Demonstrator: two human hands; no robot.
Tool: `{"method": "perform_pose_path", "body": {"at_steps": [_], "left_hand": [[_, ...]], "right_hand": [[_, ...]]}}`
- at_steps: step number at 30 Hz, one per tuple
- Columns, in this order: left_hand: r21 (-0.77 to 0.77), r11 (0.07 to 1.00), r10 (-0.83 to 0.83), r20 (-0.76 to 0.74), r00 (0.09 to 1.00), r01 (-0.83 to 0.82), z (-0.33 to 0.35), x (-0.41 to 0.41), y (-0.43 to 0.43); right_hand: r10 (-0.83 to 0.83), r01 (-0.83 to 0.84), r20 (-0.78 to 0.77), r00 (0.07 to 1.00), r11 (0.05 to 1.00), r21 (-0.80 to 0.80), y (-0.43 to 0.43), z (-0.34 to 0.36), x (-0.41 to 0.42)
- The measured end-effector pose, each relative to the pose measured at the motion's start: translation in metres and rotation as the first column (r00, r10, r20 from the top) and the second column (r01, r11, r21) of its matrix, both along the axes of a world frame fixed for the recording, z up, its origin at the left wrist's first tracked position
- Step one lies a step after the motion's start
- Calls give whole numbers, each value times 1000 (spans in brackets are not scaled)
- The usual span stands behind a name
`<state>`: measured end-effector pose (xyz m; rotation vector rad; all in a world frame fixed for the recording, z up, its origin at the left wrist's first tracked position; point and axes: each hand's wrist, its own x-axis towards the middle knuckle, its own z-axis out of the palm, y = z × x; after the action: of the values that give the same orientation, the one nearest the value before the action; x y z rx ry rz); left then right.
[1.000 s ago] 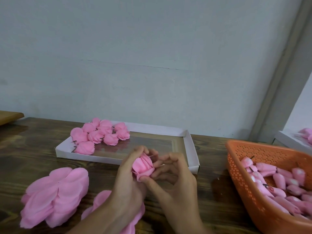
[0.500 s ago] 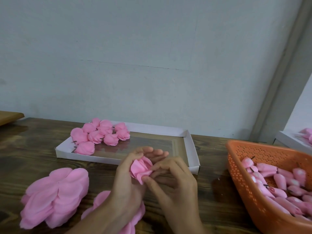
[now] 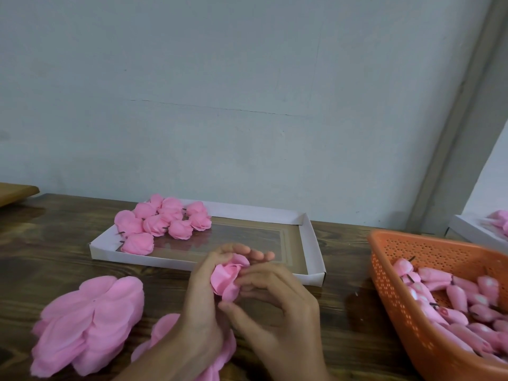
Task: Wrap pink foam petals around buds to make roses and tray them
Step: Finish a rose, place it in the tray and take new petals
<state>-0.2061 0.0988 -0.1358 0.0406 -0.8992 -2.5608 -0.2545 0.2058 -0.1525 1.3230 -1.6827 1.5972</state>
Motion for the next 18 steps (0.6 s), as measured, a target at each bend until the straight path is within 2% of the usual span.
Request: {"method": "perform_pose_path", "body": {"at_steps": [3, 8, 13, 18], "left_hand": [[28, 999, -36, -30, 999, 37, 1, 2, 3], [-1, 1000, 17, -24, 1000, -17, 2, 1, 0], [15, 1000, -2, -29, 1000, 3, -8, -5, -8], [-43, 999, -11, -11, 1000, 10, -13, -5, -14]], "right_hand": [[-35, 36, -21, 999, 999, 29, 2, 2, 1], [-28, 28, -36, 999, 1000, 9, -1, -4, 1], [-21, 21, 16, 1000, 1000, -14, -3, -11, 2], [-9, 14, 111, 994, 999, -46, -3, -12, 6]]}}
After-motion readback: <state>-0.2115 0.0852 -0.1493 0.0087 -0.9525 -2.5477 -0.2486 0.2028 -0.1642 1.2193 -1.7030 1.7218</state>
